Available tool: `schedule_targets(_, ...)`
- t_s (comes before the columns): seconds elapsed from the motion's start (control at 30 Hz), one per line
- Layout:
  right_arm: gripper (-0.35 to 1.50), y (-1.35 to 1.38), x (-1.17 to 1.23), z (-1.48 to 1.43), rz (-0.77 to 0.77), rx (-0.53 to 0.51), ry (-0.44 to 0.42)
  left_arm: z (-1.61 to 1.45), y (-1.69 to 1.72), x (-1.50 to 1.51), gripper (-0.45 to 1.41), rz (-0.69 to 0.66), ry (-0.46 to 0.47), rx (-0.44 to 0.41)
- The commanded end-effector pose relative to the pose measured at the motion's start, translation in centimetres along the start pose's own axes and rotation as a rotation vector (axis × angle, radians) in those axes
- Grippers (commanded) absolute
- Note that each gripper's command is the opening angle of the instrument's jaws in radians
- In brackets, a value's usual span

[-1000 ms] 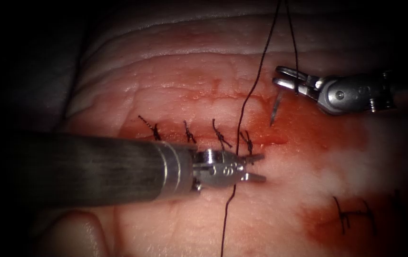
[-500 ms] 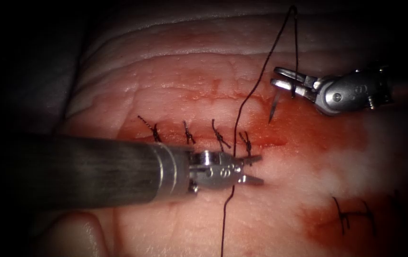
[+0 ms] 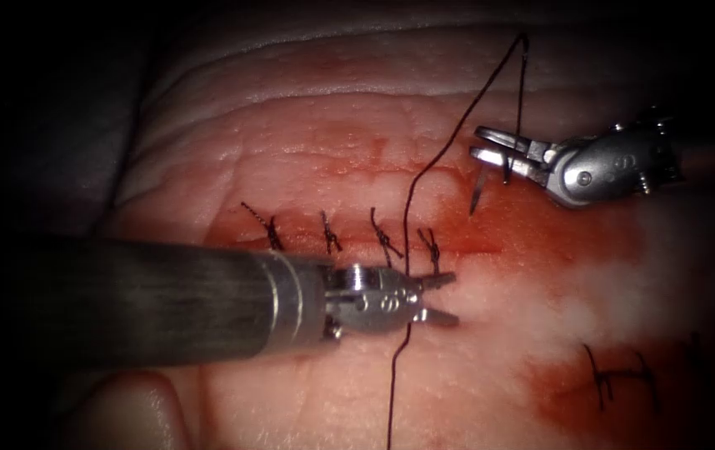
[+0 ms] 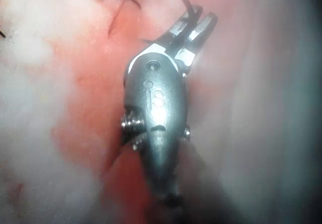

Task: Wound Closure
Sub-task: Throw the needle through the top side of the incision.

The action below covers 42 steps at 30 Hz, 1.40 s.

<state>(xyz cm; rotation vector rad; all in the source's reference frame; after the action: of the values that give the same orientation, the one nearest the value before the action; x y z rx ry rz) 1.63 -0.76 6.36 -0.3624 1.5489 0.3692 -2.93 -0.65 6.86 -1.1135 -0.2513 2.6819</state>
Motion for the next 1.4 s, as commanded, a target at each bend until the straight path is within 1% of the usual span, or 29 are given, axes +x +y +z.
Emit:
schedule_targets(0.03, -0.35, -0.08, -0.06, 0.07, -0.017, 0.006, 0.001, 0.07, 0.01, 0.0, 0.19, 0.0, 0.0, 0.0)
schedule_targets(0.33, -0.35, -0.34, -0.15, -0.03, -0.105, 0.05, -0.016, 0.0, 0.01, 0.03, 0.21, -0.002, 0.004, -0.008)
schedule_targets(0.77, -0.35, -0.75, -0.45, -0.24, -0.166, 0.098, -0.048, -0.07, 0.02, 0.07, 0.21, -0.012, 0.009, -0.016)
schedule_targets(1.03, -0.35, -0.96, -0.66, -0.37, -0.143, 0.111, -0.077, -0.08, 0.01, 0.06, 0.21, -0.011, 0.01, -0.017)
schedule_targets(1.2, -0.35, -1.03, -0.68, -0.48, -0.115, 0.11, -0.082, -0.08, 0.0, 0.05, 0.21, -0.017, 0.01, -0.018)
schedule_targets(1.4, -0.35, -1.12, -0.66, -0.5, -0.096, 0.122, -0.089, -0.07, -0.01, 0.04, 0.21, -0.017, 0.01, -0.018)
